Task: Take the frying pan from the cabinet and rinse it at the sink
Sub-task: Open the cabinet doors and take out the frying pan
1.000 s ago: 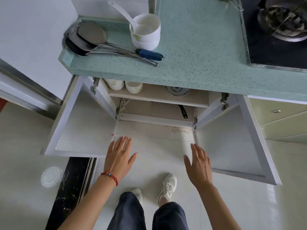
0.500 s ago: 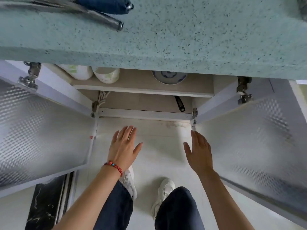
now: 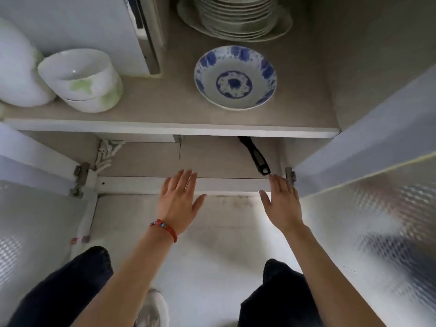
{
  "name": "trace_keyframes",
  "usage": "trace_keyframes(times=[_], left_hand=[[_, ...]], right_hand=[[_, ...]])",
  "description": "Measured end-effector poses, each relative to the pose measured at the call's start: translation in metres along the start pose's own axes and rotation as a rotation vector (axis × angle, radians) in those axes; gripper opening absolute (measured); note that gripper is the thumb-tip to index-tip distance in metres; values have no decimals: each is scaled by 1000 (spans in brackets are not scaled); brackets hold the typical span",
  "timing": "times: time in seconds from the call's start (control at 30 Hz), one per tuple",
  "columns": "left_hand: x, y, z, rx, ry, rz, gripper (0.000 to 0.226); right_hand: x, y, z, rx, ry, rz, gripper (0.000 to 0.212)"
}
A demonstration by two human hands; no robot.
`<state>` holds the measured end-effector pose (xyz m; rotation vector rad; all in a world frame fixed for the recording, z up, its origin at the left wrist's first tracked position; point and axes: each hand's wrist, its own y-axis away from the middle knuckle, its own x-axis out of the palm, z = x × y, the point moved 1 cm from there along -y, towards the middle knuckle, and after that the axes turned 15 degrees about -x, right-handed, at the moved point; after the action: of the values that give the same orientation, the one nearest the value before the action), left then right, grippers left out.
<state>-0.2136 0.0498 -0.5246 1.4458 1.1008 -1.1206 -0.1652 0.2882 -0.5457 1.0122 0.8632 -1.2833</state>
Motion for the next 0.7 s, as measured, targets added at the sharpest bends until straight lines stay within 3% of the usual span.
trace_keyframes(times=[0.13,0.33,0.7], left_hand=[[46,-26,-3,-14,43,-33,69],[87,-40,-8,-25,55,-77,72],[120,-38,-28,-8,156,-39,74]], right_hand=[[37,-48,-32,-1,10,-16,46],[76,-102,-61,110,-173,-98,51],[109,-90,-35,208,-596,-226,30]])
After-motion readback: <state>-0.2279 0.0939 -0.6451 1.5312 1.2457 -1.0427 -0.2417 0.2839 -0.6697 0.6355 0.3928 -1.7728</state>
